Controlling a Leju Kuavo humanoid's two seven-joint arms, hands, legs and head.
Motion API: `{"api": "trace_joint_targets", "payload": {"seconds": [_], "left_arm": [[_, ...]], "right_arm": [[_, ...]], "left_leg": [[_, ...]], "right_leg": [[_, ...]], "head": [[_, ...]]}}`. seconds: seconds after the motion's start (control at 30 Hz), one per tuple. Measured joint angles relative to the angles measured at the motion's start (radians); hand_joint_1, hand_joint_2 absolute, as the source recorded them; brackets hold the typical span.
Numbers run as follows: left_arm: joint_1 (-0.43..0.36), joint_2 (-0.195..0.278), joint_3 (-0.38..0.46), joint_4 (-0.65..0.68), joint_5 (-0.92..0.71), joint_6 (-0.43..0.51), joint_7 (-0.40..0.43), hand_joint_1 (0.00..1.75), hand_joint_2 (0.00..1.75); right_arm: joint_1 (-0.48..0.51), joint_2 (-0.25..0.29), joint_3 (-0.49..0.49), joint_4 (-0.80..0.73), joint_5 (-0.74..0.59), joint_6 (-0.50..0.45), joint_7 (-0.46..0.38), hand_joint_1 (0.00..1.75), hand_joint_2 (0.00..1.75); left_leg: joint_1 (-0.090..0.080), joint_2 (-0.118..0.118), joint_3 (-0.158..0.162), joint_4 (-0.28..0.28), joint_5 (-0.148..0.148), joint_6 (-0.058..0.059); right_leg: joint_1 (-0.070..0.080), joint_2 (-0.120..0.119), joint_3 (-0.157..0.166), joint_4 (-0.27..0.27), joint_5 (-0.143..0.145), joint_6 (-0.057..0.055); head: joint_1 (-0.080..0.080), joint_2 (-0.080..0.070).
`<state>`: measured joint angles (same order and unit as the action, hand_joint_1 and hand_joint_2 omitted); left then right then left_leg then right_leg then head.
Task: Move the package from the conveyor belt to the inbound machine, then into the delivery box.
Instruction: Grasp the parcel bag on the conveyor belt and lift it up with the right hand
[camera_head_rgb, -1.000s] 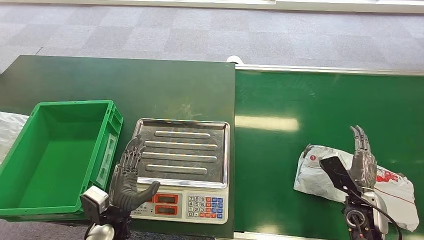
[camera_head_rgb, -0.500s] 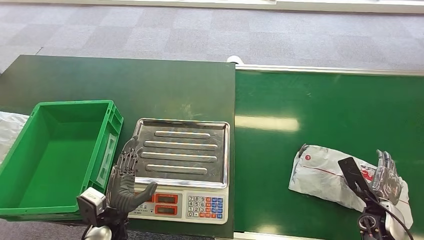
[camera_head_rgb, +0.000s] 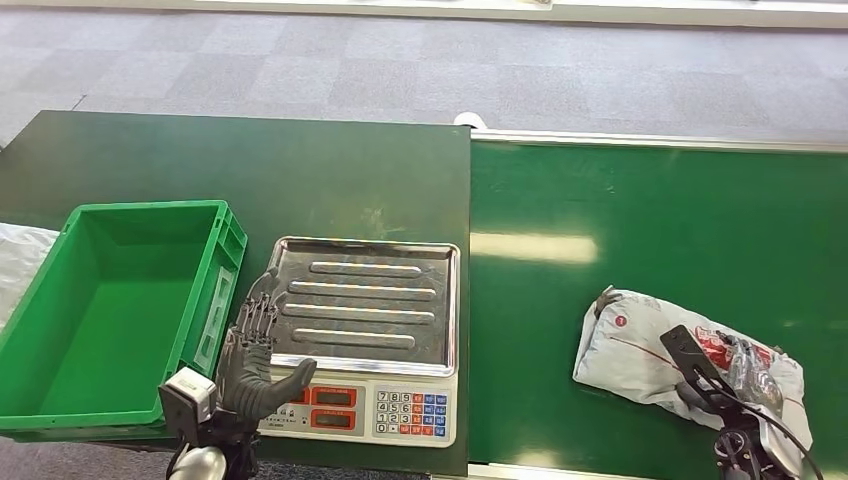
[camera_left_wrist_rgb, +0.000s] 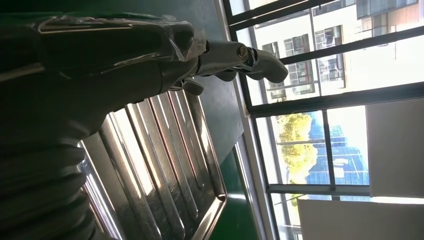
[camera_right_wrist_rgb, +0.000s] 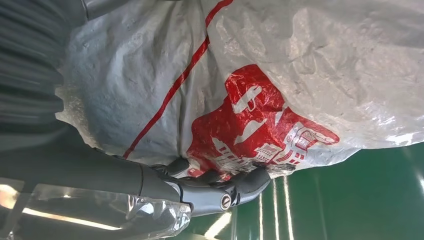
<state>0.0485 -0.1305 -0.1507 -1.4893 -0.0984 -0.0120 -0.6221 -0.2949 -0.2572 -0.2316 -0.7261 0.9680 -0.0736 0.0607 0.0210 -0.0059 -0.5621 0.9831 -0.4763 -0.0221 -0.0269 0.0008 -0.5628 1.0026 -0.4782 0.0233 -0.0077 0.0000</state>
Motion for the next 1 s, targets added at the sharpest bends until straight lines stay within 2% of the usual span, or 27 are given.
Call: {"api": "trace_joint_targets", "payload": {"seconds": [0.23, 0.27, 0.37, 0.4, 0.57, 0.93, 1.0], "left_arm": [[0.000, 0.000, 0.000, 0.000, 0.001, 0.010, 0.005, 0.00, 1.75], [0.000, 0.000, 0.000, 0.000, 0.001, 0.010, 0.005, 0.00, 1.75], [0.000, 0.000, 0.000, 0.000, 0.001, 0.011, 0.005, 0.00, 1.75], [0.000, 0.000, 0.000, 0.000, 0.001, 0.011, 0.005, 0.00, 1.75], [0.006, 0.000, 0.000, -0.003, 0.004, 0.018, 0.005, 0.00, 1.75], [0.027, -0.001, 0.000, -0.020, 0.004, 0.021, -0.003, 0.00, 1.75], [0.029, -0.001, 0.000, -0.021, 0.004, 0.021, -0.005, 0.00, 1.75]], "right_arm": [[-0.036, -0.001, 0.026, 0.044, 0.044, 0.006, 0.004, 0.00, 1.75], [-0.038, -0.001, 0.028, 0.048, 0.045, 0.006, 0.004, 0.08, 1.75], [-0.044, -0.001, 0.035, 0.056, 0.049, 0.004, 0.004, 1.20, 1.75], [-0.046, -0.001, 0.039, 0.058, 0.055, 0.000, 0.004, 1.52, 1.75], [-0.048, 0.000, 0.067, 0.067, 0.107, -0.048, 0.005, 1.70, 1.75], [-0.016, 0.015, 0.087, 0.023, 0.172, -0.132, 0.000, 1.75, 1.75], [-0.008, 0.020, 0.087, 0.010, 0.174, -0.141, -0.009, 1.75, 0.87]], "left_leg": [[0.000, 0.000, 0.003, 0.000, 0.000, 0.000], [0.000, 0.000, 0.003, 0.000, 0.000, 0.000], [0.000, 0.000, 0.004, 0.000, 0.000, 0.000], [0.000, 0.000, 0.005, 0.000, 0.000, 0.000], [0.000, 0.000, 0.005, 0.000, 0.000, 0.001], [0.000, 0.000, 0.003, 0.000, 0.000, 0.000], [0.000, 0.000, 0.002, 0.000, 0.000, 0.000]], "right_leg": [[0.000, 0.000, 0.003, 0.000, 0.000, 0.001], [0.000, 0.000, 0.003, 0.000, 0.001, 0.001], [0.000, 0.000, 0.004, 0.000, 0.001, 0.001], [0.000, 0.000, 0.005, 0.000, 0.001, 0.001], [0.000, 0.000, 0.005, 0.000, 0.001, 0.001], [0.000, 0.000, 0.003, 0.000, 0.000, 0.001], [0.000, 0.000, 0.003, 0.000, 0.001, 0.001]], "head": [[0.000, 0.000], [0.000, 0.000], [0.000, 0.000], [0.000, 0.000], [0.000, 0.000], [0.000, 0.000], [0.000, 0.000]]}}
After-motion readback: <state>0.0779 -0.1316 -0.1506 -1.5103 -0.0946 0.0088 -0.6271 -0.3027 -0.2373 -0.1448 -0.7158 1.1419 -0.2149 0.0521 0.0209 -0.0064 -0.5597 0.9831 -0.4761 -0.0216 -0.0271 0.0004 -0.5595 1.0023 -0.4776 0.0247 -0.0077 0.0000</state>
